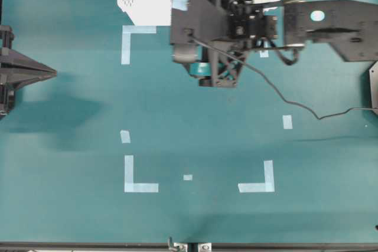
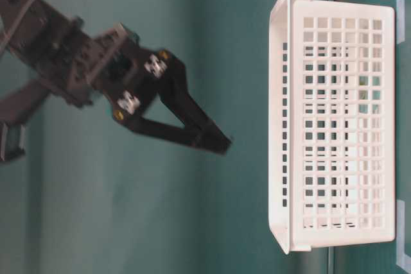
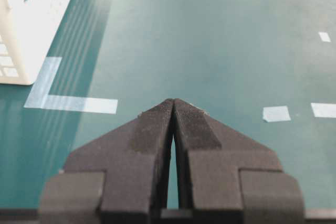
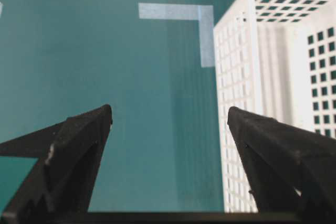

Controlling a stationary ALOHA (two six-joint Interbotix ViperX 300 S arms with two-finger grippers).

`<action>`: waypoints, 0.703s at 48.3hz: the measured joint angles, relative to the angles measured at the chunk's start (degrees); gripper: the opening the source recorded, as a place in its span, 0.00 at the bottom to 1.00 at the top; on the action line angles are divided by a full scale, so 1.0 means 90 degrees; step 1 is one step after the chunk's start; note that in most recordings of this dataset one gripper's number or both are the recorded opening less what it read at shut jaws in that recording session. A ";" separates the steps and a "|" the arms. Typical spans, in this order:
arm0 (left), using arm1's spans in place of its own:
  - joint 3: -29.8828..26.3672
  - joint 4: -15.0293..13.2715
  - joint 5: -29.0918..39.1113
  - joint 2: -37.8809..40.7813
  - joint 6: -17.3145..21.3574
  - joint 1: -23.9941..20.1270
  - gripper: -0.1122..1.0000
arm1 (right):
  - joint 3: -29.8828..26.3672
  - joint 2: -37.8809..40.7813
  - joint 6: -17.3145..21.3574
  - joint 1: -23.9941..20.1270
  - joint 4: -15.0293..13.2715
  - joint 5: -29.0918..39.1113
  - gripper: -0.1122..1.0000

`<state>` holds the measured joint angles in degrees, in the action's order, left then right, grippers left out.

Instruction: Put the tape into the white basket.

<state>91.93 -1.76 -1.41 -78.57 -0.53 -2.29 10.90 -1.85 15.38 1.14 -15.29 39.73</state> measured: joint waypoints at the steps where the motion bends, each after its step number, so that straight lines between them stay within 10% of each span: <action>1: -0.0010 0.0010 0.0000 0.0000 0.0000 0.0000 0.00 | 0.0039 -0.0049 0.0000 0.0000 -0.0010 0.0000 0.96; 17: -0.0010 0.0000 0.0000 0.0000 0.0000 0.0000 0.00 | 0.0957 -0.1035 0.0000 -0.0078 -0.0039 -0.0352 0.96; 34: 0.0000 0.0000 0.0000 0.0000 0.0000 0.0000 0.00 | 0.2471 -0.2207 0.0068 -0.0127 -0.0039 -0.2412 0.96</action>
<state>91.93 -1.76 -1.41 -78.57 -0.53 -2.29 33.13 -21.71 16.00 0.00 -15.64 18.02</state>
